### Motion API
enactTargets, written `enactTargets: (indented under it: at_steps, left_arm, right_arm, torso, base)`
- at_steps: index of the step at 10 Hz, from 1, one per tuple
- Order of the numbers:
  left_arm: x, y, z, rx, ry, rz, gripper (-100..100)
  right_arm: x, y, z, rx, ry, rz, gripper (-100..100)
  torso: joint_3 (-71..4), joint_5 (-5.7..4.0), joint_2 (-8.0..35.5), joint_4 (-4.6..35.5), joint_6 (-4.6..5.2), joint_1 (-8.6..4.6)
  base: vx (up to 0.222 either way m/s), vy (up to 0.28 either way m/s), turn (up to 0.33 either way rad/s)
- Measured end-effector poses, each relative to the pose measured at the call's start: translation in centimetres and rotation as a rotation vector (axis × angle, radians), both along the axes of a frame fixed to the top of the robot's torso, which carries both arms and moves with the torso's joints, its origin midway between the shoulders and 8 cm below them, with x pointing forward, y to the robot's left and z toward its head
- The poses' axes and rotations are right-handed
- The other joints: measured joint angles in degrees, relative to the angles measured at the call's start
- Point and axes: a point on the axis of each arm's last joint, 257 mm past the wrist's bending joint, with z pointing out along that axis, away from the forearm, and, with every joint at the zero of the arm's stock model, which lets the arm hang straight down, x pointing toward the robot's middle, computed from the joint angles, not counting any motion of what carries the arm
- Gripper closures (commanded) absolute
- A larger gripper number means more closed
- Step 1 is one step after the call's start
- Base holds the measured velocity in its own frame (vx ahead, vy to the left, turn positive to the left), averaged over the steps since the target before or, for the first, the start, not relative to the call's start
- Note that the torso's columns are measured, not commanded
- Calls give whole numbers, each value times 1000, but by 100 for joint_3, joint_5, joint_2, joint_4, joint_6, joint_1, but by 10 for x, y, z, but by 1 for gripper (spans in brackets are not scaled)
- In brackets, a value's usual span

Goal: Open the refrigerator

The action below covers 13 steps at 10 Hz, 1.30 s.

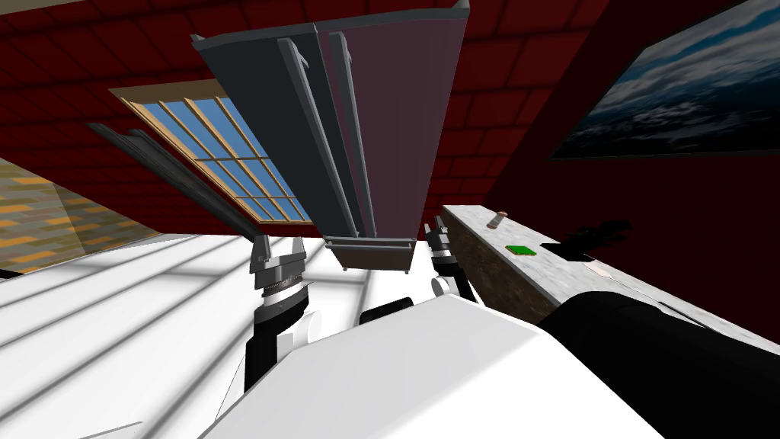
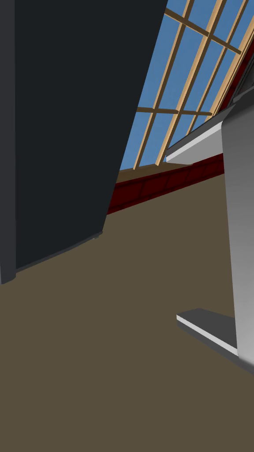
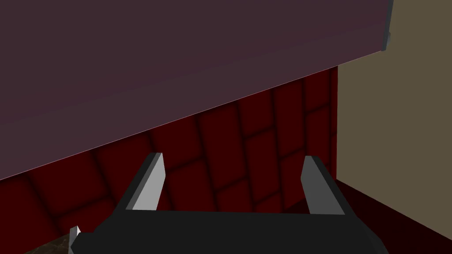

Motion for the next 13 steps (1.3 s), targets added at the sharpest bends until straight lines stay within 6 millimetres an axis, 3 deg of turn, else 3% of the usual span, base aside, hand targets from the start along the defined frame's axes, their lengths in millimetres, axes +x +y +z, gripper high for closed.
enactTargets:
  at_steps: [2,9,10,13]
  left_arm:
    - [0,0,0,0,0,0,0]
    - [0,0,0,0,0,0,0]
    - [0,0,0,0,0,0,0]
    - [0,0,0,0,0,0,0]
  right_arm:
    - [0,0,0,0,0,0,0]
    - [0,0,0,0,0,0,0]
    - [0,0,0,0,0,0,-100]
    - [1,7,-1,-97,4,5,-100]
  torso:
    - [-1200,0,597,600,0,0]
    - [-7073,0,3539,3537,0,0]
    - [-7919,0,3962,3960,0,0]
    - [-8457,3,4214,4219,0,9]
  base:
    - [0,0,0]
    - [0,0,0]
    - [22,13,7]
    - [46,40,7]
